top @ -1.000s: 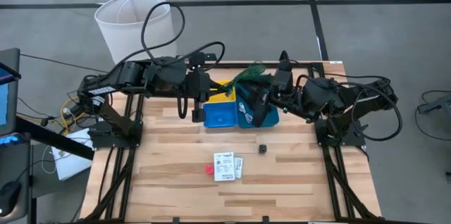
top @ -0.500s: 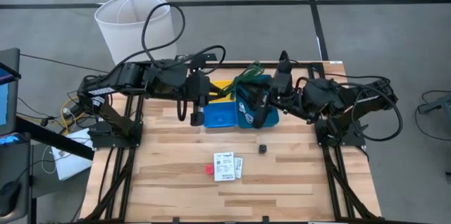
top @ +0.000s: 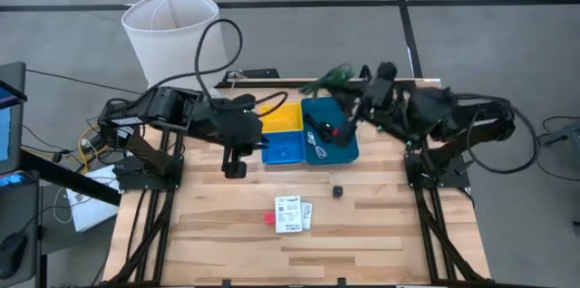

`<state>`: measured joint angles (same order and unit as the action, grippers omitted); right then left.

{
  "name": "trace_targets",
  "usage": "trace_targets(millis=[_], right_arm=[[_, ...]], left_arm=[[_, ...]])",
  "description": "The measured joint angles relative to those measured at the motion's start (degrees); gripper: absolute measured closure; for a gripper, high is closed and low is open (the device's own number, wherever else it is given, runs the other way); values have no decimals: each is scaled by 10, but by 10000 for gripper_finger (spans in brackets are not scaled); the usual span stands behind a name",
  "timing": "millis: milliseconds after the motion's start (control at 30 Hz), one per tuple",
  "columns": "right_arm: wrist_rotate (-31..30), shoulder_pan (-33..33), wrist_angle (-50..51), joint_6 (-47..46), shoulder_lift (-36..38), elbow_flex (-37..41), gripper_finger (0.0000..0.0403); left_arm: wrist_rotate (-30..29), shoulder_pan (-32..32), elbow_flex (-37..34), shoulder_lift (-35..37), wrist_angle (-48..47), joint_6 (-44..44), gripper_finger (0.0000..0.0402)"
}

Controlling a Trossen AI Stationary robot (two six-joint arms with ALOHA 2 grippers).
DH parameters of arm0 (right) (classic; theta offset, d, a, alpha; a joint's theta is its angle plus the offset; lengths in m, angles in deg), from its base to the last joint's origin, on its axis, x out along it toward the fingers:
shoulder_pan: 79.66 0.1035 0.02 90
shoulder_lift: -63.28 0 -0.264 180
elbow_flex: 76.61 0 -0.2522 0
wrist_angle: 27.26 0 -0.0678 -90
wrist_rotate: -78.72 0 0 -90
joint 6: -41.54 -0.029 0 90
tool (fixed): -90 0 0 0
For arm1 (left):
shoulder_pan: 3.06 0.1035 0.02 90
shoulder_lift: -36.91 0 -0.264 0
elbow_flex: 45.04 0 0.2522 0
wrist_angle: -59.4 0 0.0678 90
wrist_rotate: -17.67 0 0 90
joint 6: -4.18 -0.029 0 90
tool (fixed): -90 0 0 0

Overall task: Pick and place items into bin
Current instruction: Put the green charger cable in the dark blue bin

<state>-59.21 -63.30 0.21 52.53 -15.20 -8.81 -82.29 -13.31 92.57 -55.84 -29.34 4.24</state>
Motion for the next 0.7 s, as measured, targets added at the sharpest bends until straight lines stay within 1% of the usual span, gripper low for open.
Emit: trace_targets(millis=[67, 133, 200, 267, 333, 400, 500, 567, 700], right_arm=[[-30, -10, 30, -1, 5, -9, 402], [-53, -22, 89, -13, 8, -14, 402], [-62, -40, 155, -49, 6, -15, 402], [-56, -64, 234, -101, 6, -15, 402], [-33, -93, 323, -166, 6, -15, 402], [7, -126, 408, -230, 3, -15, 402], [65, -169, 504, -292, -17, -15, 402], [93, -189, 541, -308, -35, -14, 401], [140, -213, 551, -302, -69, -15, 401]], left_arm=[[-24, -4, 0, 0, -31, 13, 359], [-56, -10, 0, 0, -59, 27, 358], [-91, -17, 0, 0, -81, 40, 358], [-118, -23, 0, 0, -98, 53, 358], [-135, -27, 0, 0, -111, 64, 358], [-141, -29, 0, 0, -123, 73, 358], [-143, -30, 0, 0, -128, 81, 358], [-143, -31, 0, 0, -127, 81, 358], [-143, -30, 0, 0, -127, 82, 358]])
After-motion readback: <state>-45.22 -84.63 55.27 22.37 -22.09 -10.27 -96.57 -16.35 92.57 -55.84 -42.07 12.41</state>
